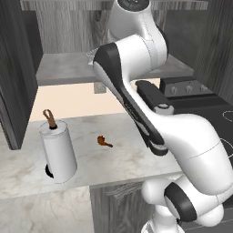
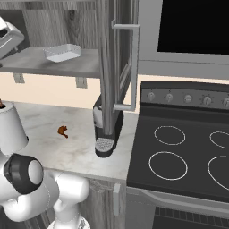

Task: Retrieve the tupperware from the cabinet, then place the raw meat into the tupperware to avoid contamination.

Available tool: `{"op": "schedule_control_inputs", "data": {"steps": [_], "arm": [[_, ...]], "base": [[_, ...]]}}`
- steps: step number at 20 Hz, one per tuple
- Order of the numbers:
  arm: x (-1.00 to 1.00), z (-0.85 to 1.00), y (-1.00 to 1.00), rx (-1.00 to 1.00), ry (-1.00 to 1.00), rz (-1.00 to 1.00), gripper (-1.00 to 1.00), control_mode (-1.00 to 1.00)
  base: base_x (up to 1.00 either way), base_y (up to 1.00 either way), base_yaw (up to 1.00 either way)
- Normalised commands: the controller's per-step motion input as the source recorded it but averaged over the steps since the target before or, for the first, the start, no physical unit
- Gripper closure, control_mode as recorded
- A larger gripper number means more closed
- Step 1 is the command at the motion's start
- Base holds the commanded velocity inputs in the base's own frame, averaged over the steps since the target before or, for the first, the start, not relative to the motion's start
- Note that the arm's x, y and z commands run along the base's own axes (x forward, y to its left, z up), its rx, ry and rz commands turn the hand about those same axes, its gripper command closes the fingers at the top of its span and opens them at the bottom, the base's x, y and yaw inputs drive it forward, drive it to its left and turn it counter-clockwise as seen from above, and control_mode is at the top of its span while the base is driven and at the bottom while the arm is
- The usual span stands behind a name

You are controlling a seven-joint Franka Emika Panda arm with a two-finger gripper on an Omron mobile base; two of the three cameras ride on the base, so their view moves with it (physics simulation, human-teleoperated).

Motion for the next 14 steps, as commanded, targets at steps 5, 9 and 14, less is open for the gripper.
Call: {"op": "schedule_control_inputs", "data": {"steps": [5,9,14], "arm": [[0.48,-0.26,-0.14,0.05,0.0,0.0,-1.0,-1.0],[0.48,-0.04,-0.05,0.05,0.0,0.0,-1.0,-1.0],[0.51,-0.03,-0.02,0.05,0.01,0.0,-1.0,-1.0]], "base": [[0.0,0.0,0.0],[0.0,0.0,0.0],[0.0,0.0,0.0]]}}
